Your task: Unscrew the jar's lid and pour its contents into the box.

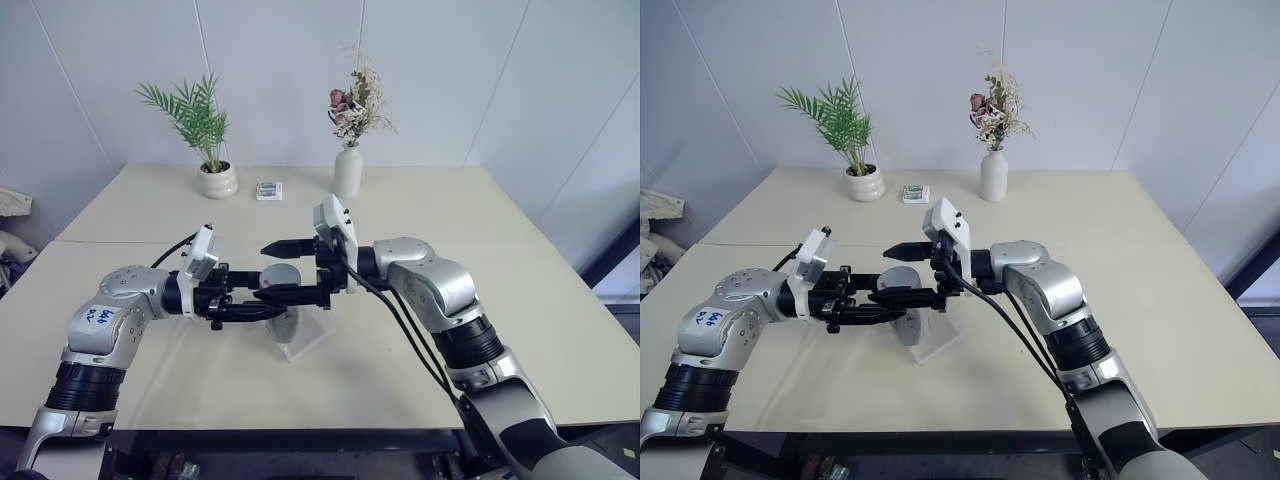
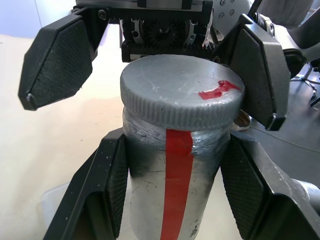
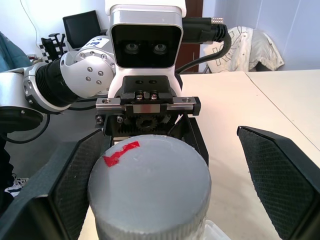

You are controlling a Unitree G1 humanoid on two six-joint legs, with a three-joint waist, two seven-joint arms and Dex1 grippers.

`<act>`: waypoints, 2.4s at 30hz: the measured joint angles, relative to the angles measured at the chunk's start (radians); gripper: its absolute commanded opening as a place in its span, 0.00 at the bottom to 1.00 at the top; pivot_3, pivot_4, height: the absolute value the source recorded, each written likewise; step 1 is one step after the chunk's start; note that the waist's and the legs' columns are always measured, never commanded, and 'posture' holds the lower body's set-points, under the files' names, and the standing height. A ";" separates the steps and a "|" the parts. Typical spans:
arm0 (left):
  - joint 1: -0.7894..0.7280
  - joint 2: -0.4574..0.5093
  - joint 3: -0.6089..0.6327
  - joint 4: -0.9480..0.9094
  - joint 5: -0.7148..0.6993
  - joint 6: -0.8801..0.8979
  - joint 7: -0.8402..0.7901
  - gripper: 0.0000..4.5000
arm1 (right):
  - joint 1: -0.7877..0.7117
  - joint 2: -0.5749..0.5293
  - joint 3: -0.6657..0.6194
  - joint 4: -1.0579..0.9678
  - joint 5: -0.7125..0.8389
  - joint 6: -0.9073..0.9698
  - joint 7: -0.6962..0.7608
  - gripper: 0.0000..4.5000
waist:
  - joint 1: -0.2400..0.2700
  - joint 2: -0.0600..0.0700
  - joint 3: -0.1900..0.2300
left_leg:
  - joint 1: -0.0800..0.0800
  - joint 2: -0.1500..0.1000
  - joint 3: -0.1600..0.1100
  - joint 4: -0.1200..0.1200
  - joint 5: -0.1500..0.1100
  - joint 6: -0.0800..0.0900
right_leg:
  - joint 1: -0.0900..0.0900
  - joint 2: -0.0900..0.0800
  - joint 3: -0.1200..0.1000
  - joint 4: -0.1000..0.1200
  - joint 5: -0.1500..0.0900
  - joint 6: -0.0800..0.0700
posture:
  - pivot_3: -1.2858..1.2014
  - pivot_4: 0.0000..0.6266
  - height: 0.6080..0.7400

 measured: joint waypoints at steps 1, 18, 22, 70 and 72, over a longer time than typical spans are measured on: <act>0.000 0.000 0.000 0.003 0.001 0.000 0.003 0.52 | 0.007 -0.006 -0.005 -0.003 0.002 0.000 0.000 0.99 | 0.000 0.000 0.000 | 0.000 0.000 0.000 0.000 0.000 0.000 | 0.000 0.000 0.000 0.000 0.000 0.000 | 0.52 0.24 1.00; 0.000 -0.010 0.002 0.007 0.002 -0.022 -0.001 0.52 | 0.121 -0.245 -0.164 -0.037 0.012 0.008 -0.050 0.99 | -0.003 0.000 0.000 | 0.000 0.000 0.001 0.000 0.000 0.000 | 0.000 0.000 0.001 -0.001 0.000 0.000 | 0.52 0.24 1.00; 0.000 -0.012 0.002 0.007 0.002 -0.023 -0.001 0.52 | 0.133 -0.265 -0.176 -0.037 0.017 0.010 -0.045 0.99 | -0.003 0.000 0.000 | 0.000 0.000 0.001 0.000 0.000 0.000 | 0.000 0.000 0.001 -0.001 0.000 0.000 | 0.52 0.24 1.00; 0.000 -0.075 -0.003 0.044 0.074 -0.185 0.028 0.52 | 0.087 -0.038 -0.009 -0.201 0.029 0.090 -0.206 0.99 | 0.001 0.000 0.000 | 0.000 0.000 0.000 0.001 0.000 0.000 | 0.000 0.000 0.001 0.000 0.000 0.000 | 0.52 0.24 1.00; 0.000 -0.075 -0.003 0.044 0.074 -0.185 0.032 0.52 | 0.087 -0.051 -0.015 -0.197 0.030 0.088 -0.199 0.99 | 0.001 0.000 0.000 | 0.000 0.000 0.000 0.001 0.000 0.000 | 0.000 0.000 0.001 0.000 0.000 0.000 | 0.52 0.24 1.00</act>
